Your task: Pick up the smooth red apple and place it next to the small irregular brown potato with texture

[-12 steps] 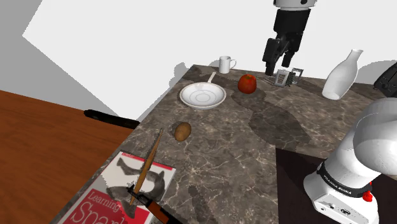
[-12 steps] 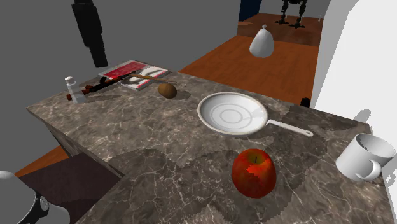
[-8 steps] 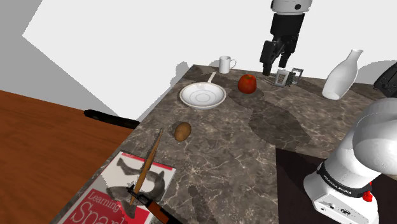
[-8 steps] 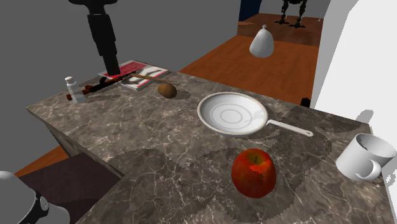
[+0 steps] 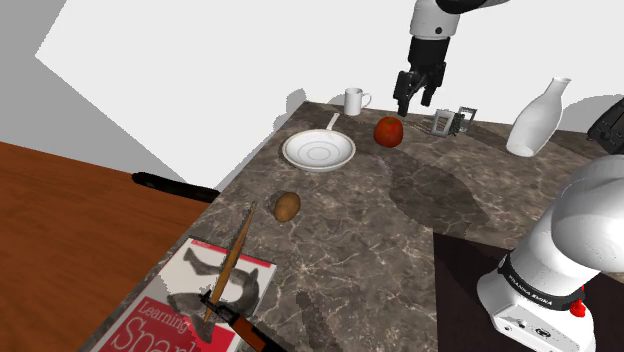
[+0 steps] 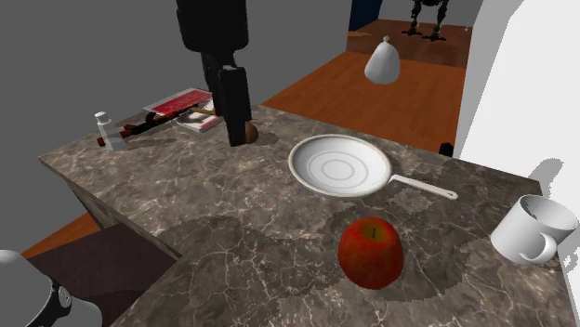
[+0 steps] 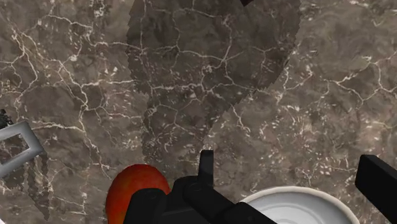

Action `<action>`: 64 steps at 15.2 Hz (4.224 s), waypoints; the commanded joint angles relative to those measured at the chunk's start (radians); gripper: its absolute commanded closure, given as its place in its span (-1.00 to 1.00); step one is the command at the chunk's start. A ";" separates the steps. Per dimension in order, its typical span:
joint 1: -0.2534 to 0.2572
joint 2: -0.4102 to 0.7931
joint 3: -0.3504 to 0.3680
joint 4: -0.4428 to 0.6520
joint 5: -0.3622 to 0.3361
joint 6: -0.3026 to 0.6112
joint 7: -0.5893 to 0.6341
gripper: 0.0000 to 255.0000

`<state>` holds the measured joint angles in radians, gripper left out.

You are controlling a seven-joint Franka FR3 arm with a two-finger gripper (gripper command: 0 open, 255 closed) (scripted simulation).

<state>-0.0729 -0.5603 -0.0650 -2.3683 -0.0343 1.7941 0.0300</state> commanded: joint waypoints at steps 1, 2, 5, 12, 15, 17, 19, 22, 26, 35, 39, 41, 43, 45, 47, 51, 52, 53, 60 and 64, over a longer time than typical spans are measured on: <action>-0.014 0.051 -0.027 0.015 -0.013 0.043 -0.027 -1.00; -0.019 0.080 -0.040 0.026 -0.017 0.064 -0.039 -1.00; -0.034 0.171 -0.077 0.065 -0.025 0.124 -0.077 -1.00; -0.066 0.399 -0.155 0.198 -0.006 0.236 -0.172 -1.00; -0.082 0.502 -0.183 0.273 0.019 0.270 -0.216 -1.00; -0.094 0.572 -0.198 0.328 0.040 0.287 -0.246 -1.00; -0.098 0.596 -0.201 0.336 0.047 0.303 -0.255 -1.00; -0.099 0.612 -0.201 0.314 0.053 0.341 -0.259 -1.00; -0.100 0.634 -0.201 0.290 0.061 0.387 -0.265 -1.00; -0.100 0.634 -0.201 0.290 0.061 0.386 -0.265 1.00; -0.100 0.635 -0.201 0.291 0.061 0.386 -0.265 1.00; -0.100 0.635 -0.201 0.291 0.061 0.386 -0.264 1.00; -0.100 0.634 -0.201 0.290 0.061 0.387 -0.265 1.00; -0.099 0.622 -0.201 0.304 0.056 0.361 -0.262 1.00; -0.099 0.612 -0.201 0.319 0.053 0.336 -0.259 1.00; -0.098 0.592 -0.201 0.352 0.046 0.284 -0.255 1.00; -0.098 0.588 -0.201 0.361 0.045 0.271 -0.254 1.00; -0.098 0.584 -0.201 0.370 0.044 0.258 -0.253 1.00; -0.097 0.562 -0.200 0.439 0.037 0.167 -0.248 1.00; -0.096 0.553 -0.200 0.484 0.034 0.115 -0.246 1.00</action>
<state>-0.1693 -0.0054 -0.2652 -1.8974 0.0005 1.9238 -0.2164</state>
